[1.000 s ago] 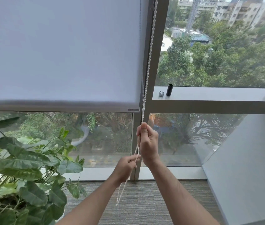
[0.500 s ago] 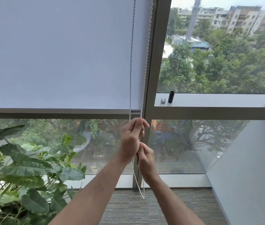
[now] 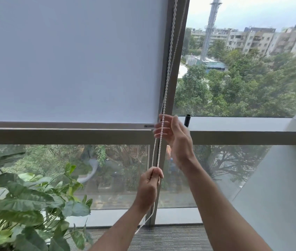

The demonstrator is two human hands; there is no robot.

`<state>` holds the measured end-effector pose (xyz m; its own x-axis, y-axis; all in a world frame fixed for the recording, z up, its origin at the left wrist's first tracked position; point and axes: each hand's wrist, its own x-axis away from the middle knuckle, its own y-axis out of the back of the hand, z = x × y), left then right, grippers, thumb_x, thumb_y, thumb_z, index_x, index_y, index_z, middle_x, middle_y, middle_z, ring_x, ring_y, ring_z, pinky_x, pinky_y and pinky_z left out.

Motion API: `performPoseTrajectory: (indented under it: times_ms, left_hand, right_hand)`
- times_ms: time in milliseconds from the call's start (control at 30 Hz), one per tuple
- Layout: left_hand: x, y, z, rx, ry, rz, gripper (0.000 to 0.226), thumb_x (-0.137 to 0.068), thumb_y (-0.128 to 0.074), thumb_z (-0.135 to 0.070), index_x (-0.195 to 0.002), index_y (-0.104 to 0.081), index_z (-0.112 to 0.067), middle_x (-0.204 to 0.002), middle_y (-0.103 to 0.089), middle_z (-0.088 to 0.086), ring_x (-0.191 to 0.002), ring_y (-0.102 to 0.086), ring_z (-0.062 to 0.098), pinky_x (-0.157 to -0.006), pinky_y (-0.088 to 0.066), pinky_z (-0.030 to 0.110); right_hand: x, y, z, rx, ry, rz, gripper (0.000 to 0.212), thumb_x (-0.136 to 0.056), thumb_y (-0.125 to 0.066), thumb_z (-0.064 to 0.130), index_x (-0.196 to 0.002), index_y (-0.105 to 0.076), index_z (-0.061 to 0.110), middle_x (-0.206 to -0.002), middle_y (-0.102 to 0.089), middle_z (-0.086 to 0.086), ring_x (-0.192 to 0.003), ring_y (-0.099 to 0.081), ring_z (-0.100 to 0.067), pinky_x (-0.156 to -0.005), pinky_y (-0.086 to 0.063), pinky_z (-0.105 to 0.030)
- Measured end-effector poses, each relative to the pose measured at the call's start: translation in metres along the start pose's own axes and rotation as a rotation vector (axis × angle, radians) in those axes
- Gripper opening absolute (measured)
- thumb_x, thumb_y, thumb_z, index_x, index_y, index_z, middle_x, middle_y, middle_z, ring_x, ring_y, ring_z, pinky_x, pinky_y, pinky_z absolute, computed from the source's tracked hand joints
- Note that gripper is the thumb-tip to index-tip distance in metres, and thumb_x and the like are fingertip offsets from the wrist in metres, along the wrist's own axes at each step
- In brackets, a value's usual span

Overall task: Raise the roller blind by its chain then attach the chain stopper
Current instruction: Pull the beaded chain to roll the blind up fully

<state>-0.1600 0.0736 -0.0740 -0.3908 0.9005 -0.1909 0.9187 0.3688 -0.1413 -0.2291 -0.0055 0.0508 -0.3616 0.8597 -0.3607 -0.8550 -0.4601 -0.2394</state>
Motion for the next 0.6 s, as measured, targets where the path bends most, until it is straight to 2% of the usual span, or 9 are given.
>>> performPoseTrajectory:
  times_ms: [100, 200, 267, 333, 367, 400, 467, 533, 600]
  left_hand:
    - [0.005, 0.0, 0.013, -0.05, 0.037, 0.013, 0.027, -0.089, -0.046, -0.022, -0.066, -0.06, -0.022, -0.059, -0.033, 0.01, -0.057, -0.026, 0.023, -0.052, -0.018, 0.035]
    - [0.003, 0.004, 0.014, -0.094, 0.037, 0.06, 0.027, -0.09, -0.047, -0.023, -0.066, -0.06, -0.023, -0.057, -0.033, 0.007, -0.056, -0.027, 0.02, -0.053, -0.02, 0.032]
    - [0.002, 0.008, 0.012, -0.105, 0.037, 0.124, 0.028, -0.092, -0.047, -0.028, -0.069, -0.062, -0.021, -0.054, -0.035, -0.004, -0.054, -0.029, 0.017, -0.053, -0.023, 0.029]
    - [0.0, 0.015, 0.008, -0.13, 0.032, 0.204, 0.031, -0.093, -0.046, -0.033, -0.077, -0.067, -0.016, -0.055, -0.042, -0.004, -0.054, -0.037, 0.017, -0.054, -0.028, 0.028]
    - [-0.003, 0.019, 0.008, -0.168, 0.024, 0.236, 0.032, -0.093, -0.046, -0.035, -0.084, -0.07, -0.016, -0.061, -0.052, -0.002, -0.059, -0.047, 0.018, -0.059, -0.036, 0.027]
    - [-0.007, 0.023, 0.009, -0.223, 0.019, 0.257, 0.033, -0.094, -0.045, -0.037, -0.092, -0.073, -0.019, -0.076, -0.065, -0.002, -0.073, -0.059, 0.015, -0.071, -0.045, 0.027]
    - [-0.019, 0.029, 0.006, -0.269, 0.025, 0.264, 0.036, -0.094, -0.043, -0.043, -0.11, -0.071, -0.027, -0.112, -0.071, -0.006, -0.109, -0.063, 0.009, -0.1, -0.046, 0.037]
    - [-0.032, 0.031, -0.009, -0.229, 0.007, 0.198, 0.045, -0.092, -0.04, -0.048, -0.12, -0.066, -0.024, -0.126, -0.066, -0.003, -0.122, -0.058, 0.01, -0.108, -0.041, 0.044]
    - [-0.042, 0.028, -0.038, -0.144, -0.054, 0.126, 0.043, -0.095, -0.037, -0.043, -0.12, -0.065, -0.021, -0.122, -0.068, 0.002, -0.117, -0.062, 0.012, -0.105, -0.046, 0.043]
  right_hand:
    - [-0.009, -0.025, 0.026, -0.018, 0.111, 0.039, 0.037, -0.102, -0.037, 0.034, -0.102, -0.068, 0.013, -0.064, -0.05, -0.001, -0.053, -0.042, -0.013, -0.048, -0.036, -0.025]
    - [-0.013, -0.035, 0.027, -0.049, 0.205, -0.105, 0.04, -0.101, -0.043, 0.032, -0.075, -0.066, 0.013, -0.051, -0.03, -0.004, -0.043, -0.026, -0.012, -0.041, -0.023, -0.023]
    - [-0.013, -0.035, 0.023, -0.087, 0.239, -0.151, 0.042, -0.099, -0.045, 0.033, -0.07, -0.065, 0.01, -0.045, -0.028, -0.003, -0.039, -0.022, -0.013, -0.04, -0.017, -0.027]
    - [-0.012, -0.033, 0.021, -0.096, 0.244, -0.165, 0.043, -0.099, -0.046, 0.032, -0.07, -0.063, 0.005, -0.042, -0.029, 0.001, -0.038, -0.022, -0.011, -0.041, -0.015, -0.028]
    - [-0.01, -0.033, 0.021, -0.099, 0.247, -0.166, 0.043, -0.099, -0.046, 0.032, -0.07, -0.063, 0.004, -0.042, -0.03, 0.002, -0.038, -0.022, -0.011, -0.041, -0.016, -0.027]
    - [-0.009, -0.033, 0.021, -0.105, 0.252, -0.165, 0.043, -0.099, -0.046, 0.032, -0.069, -0.062, 0.005, -0.041, -0.03, 0.003, -0.037, -0.023, -0.01, -0.042, -0.017, -0.026]
    - [-0.007, -0.036, 0.019, -0.106, 0.259, -0.166, 0.041, -0.098, -0.046, 0.032, -0.067, -0.062, 0.012, -0.04, -0.031, 0.007, -0.036, -0.024, -0.009, -0.041, -0.018, -0.025]
    - [-0.003, -0.04, 0.013, -0.099, 0.248, -0.168, 0.04, -0.098, -0.046, 0.031, -0.065, -0.062, 0.015, -0.04, -0.033, 0.01, -0.035, -0.025, -0.007, -0.04, -0.018, -0.025]
    - [0.005, -0.042, 0.004, -0.108, 0.228, -0.166, 0.039, -0.098, -0.047, 0.029, -0.064, -0.062, 0.016, -0.04, -0.033, 0.01, -0.035, -0.025, -0.006, -0.039, -0.019, -0.023]
